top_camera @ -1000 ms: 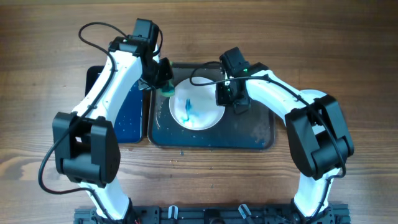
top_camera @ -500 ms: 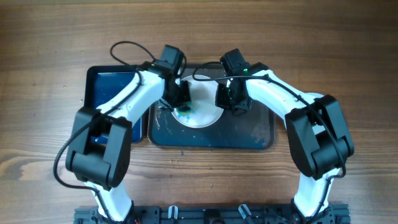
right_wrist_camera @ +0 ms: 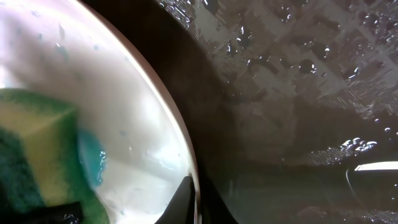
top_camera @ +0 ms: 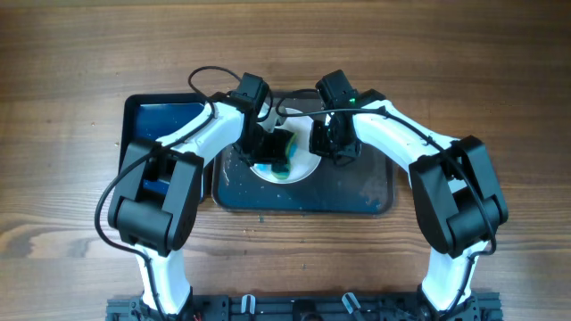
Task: Clean dirty plates on tray and stack at the side
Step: 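Scrub the third plate with the sponge in left gripper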
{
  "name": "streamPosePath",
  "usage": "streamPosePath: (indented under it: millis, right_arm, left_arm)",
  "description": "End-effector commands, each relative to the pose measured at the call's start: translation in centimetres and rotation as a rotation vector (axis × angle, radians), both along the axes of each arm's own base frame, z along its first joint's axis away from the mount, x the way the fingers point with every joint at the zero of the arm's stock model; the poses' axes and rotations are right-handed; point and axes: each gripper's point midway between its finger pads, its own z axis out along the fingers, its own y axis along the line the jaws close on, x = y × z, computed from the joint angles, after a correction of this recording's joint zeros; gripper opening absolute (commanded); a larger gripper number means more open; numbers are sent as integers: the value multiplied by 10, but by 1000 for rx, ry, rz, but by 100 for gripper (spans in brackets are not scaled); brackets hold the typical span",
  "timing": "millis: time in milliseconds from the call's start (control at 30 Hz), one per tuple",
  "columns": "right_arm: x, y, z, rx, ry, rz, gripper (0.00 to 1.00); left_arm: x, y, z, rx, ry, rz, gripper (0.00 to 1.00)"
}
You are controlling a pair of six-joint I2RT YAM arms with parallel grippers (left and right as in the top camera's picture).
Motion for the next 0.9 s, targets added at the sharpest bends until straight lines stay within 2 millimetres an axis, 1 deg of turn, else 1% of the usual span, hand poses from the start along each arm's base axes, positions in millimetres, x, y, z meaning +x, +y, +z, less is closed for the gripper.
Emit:
streamPosePath:
  millis: [0, 33, 133, 167, 200, 300, 333, 367, 400, 433, 467, 500, 533, 567, 633, 700, 733, 800, 867]
  right_arm:
    - [-12, -3, -14, -22, 40, 31, 4]
    - [-12, -3, -14, -22, 38, 37, 4]
    - [-11, -4, -14, -29, 35, 36, 4]
    - [-11, -4, -14, -28, 35, 36, 4]
    - [-11, -4, -14, -28, 35, 36, 4]
    - [-11, -4, -14, -28, 35, 36, 4]
    - [-11, -4, -14, -28, 33, 39, 4]
    - [-11, -4, -14, -28, 32, 40, 4]
    - [-11, -4, -14, -28, 32, 41, 4]
    - [-11, -4, -14, -27, 32, 42, 4]
    - [-11, -4, -14, -27, 33, 43, 4]
    - [-12, -4, -14, -26, 36, 43, 4]
    - [-13, -3, -14, -18, 40, 51, 4]
    - [-15, 0, -13, -3, 46, 69, 4]
    - [-17, 1, -12, 8, 57, 74, 4]
    - [-18, 1, -12, 6, 60, 78, 4]
    - [-18, 1, -12, 6, 59, 81, 4]
    - [-19, 1, -13, 4, 62, 81, 4]
    - [-19, 0, -13, 4, 62, 81, 4]
  left_arm:
    - [21, 35, -20, 200, -37, 172, 4]
    - [30, 57, -24, 306, -56, 287, 4]
    - [44, 97, -26, 473, -92, 508, 4]
    - [46, 106, -25, 502, -95, 560, 4]
    - [46, 110, -25, 513, -91, 591, 4]
    - [42, 116, -26, 522, -60, 633, 4]
    - [39, 113, -26, 510, -47, 614, 4]
    - [36, 101, -27, 460, -31, 532, 4]
    - [31, 82, -26, 372, -17, 413, 4]
    - [23, 58, -22, 250, 2, 271, 4]
    - [13, 36, -16, 134, 20, 149, 4]
    - [3, 20, -10, 43, 31, 54, 4]
    - [-6, 7, -4, -33, 39, -21, 4]
    - [-18, -10, 6, -136, 42, -114, 4]
    - [-25, -25, 14, -215, 34, -176, 4]
    - [-20, -32, 14, -223, -2, -192, 4]
    - [-14, -32, 12, -208, -24, -180, 4]
    - [8, -21, 2, -100, -69, -70, 4]
    - [34, -1, -7, 22, -129, 56, 4]
